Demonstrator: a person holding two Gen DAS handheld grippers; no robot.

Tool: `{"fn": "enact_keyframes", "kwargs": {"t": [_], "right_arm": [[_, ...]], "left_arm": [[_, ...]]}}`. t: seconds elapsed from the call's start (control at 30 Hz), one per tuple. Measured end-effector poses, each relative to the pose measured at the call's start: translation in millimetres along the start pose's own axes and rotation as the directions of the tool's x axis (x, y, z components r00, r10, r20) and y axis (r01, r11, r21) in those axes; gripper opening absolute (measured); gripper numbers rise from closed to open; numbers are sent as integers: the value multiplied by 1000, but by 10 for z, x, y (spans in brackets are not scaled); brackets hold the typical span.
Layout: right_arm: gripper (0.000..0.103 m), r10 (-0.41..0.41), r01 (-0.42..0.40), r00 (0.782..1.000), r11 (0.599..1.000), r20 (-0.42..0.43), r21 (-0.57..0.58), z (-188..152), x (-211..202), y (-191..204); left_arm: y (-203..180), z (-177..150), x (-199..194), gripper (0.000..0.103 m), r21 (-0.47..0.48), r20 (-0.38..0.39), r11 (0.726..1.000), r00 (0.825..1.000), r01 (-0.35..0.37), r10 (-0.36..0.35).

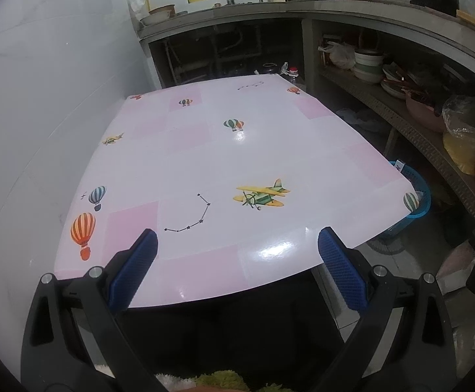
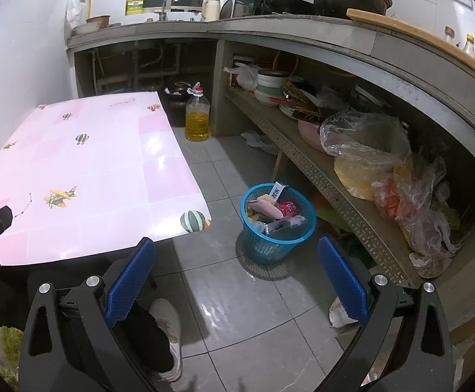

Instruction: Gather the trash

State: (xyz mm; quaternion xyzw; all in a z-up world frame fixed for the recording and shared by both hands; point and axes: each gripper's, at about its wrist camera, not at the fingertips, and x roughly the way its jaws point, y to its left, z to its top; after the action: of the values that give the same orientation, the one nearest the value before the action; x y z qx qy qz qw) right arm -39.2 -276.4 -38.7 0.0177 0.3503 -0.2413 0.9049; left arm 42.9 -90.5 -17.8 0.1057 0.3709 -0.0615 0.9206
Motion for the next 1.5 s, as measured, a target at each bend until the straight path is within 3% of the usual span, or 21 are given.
{"fn": "enact_keyframes", "kwargs": {"t": [1.5], "right_arm": [[97,5,-5,1000,1000,-1,-7,46,9,1]], "left_arm": [[7,46,1,95,-3,1,1000,1000,1,-1]]}}
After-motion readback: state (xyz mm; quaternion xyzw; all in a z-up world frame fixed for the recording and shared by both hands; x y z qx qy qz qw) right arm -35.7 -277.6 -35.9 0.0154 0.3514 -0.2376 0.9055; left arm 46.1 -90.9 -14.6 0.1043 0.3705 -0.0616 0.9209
